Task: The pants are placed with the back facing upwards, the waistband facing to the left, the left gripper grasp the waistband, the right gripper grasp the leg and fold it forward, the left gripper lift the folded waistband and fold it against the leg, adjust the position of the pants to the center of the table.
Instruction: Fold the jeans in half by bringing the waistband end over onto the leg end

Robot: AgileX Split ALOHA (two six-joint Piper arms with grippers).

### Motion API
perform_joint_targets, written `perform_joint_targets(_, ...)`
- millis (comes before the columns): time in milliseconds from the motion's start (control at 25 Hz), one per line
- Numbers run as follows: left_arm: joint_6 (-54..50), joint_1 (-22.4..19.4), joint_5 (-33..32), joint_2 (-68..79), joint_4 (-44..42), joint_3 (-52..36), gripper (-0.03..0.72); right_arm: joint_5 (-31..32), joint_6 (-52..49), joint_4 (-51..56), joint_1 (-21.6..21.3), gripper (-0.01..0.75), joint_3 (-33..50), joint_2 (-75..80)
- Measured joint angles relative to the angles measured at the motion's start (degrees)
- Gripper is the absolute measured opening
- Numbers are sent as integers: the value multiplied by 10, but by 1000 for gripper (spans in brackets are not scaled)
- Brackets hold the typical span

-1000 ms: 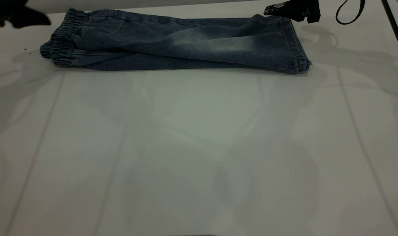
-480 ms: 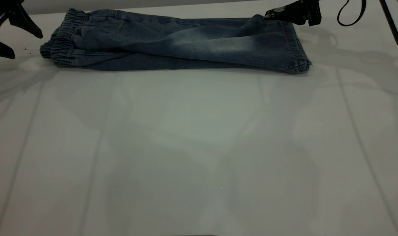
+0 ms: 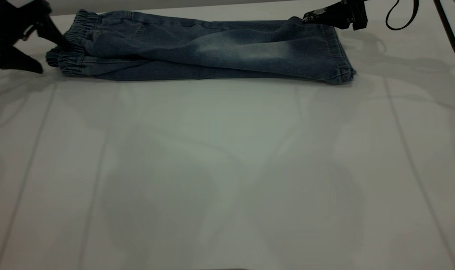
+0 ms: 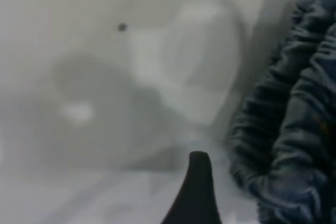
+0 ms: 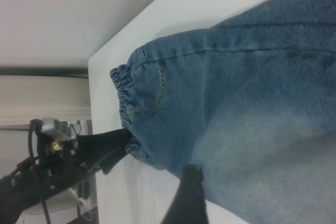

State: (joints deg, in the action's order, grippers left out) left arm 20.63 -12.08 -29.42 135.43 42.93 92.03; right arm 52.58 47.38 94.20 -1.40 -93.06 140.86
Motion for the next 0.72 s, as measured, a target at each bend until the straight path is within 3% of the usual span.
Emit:
perform_joint_targets(320,-2,12,13,30,32,18,556,0,0,-2,0,578,0,0)
perform_joint_targets(400,-9,12,17,37,40,22,489,1,0,-2,0,578,0,0)
perform_joint_targets(600,-19,17,27,45,57,22,138,2,-8,-18,12,578,-3,0)
perform_joint_targets(720,-15,17,22,38,54,22,94,-1,-21,-50,33,577,-31,0)
